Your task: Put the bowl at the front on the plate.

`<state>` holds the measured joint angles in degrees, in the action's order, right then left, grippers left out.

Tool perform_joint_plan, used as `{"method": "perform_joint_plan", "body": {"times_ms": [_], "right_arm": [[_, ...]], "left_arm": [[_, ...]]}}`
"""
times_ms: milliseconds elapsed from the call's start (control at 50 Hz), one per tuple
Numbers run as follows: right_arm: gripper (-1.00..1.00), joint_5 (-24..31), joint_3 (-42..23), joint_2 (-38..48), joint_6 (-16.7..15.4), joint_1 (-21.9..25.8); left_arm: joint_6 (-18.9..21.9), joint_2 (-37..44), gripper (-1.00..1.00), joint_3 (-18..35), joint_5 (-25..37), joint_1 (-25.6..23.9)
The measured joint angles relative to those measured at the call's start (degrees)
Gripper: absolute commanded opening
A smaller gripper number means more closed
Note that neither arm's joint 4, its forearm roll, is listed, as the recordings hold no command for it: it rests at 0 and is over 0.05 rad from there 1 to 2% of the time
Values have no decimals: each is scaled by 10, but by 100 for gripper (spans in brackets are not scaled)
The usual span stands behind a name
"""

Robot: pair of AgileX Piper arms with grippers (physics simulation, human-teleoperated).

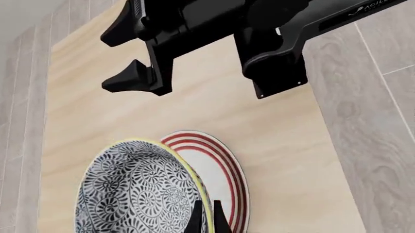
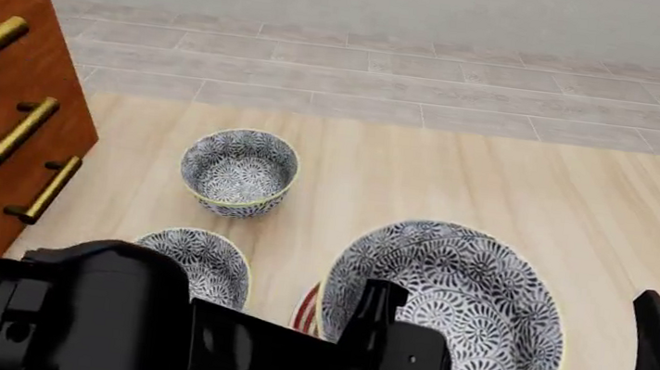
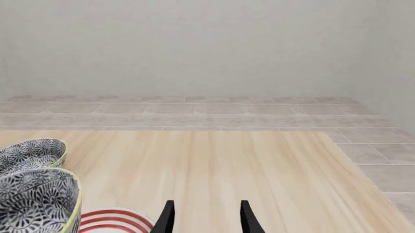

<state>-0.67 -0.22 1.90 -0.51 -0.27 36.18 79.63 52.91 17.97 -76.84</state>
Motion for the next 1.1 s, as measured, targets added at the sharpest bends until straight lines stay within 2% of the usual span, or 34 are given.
{"method": "perform_joint_plan", "body": {"times_ms": [400, 720, 1100], "right_arm": [[100, 2, 0, -3, 4, -2], [100, 4, 0, -5, 7, -4], [100, 6, -1, -9, 10, -7]], "left_arm": [[-7, 36, -100, -15, -23, 34], [-30, 63, -100, 0, -28, 44], [-37, 85, -100, 8, -41, 64]]}}
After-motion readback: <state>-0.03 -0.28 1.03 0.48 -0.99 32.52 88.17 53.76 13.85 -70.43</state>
